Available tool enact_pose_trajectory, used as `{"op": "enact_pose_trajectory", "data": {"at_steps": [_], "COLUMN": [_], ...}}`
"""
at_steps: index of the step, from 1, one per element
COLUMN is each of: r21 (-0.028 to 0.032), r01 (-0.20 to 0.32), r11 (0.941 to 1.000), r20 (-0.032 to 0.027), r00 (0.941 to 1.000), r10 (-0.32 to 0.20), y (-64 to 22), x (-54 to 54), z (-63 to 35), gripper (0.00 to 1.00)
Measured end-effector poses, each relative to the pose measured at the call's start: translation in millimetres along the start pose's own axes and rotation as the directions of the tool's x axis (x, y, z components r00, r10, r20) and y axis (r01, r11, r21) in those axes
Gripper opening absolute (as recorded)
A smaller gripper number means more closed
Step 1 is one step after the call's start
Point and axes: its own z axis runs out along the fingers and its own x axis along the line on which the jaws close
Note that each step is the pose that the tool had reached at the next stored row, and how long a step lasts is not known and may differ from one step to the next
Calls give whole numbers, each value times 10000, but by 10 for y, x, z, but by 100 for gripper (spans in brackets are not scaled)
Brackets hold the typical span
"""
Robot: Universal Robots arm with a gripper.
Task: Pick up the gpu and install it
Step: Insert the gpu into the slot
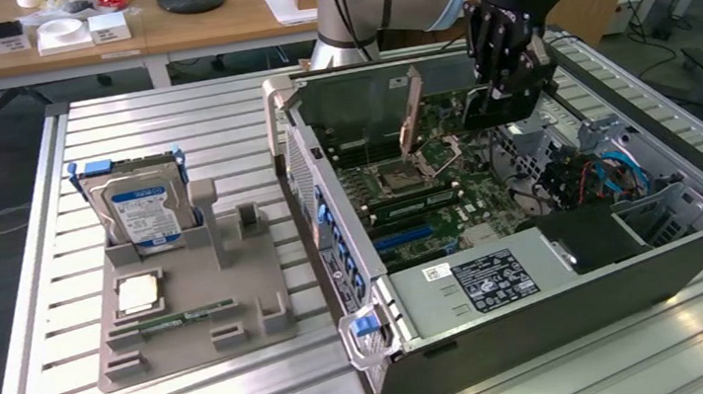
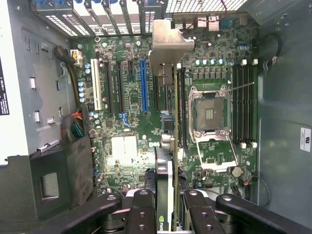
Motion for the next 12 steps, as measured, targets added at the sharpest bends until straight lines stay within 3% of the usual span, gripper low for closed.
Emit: {"op": "enact_pose_trajectory", "data": {"at_steps": [12], "r21": [-1], "r01": [10], "r11": [10000], "r20": [-2], "r00": [10000], "r10": [-10], "y": [-1], "x": [100], "z": [14], "gripper": [27]}}
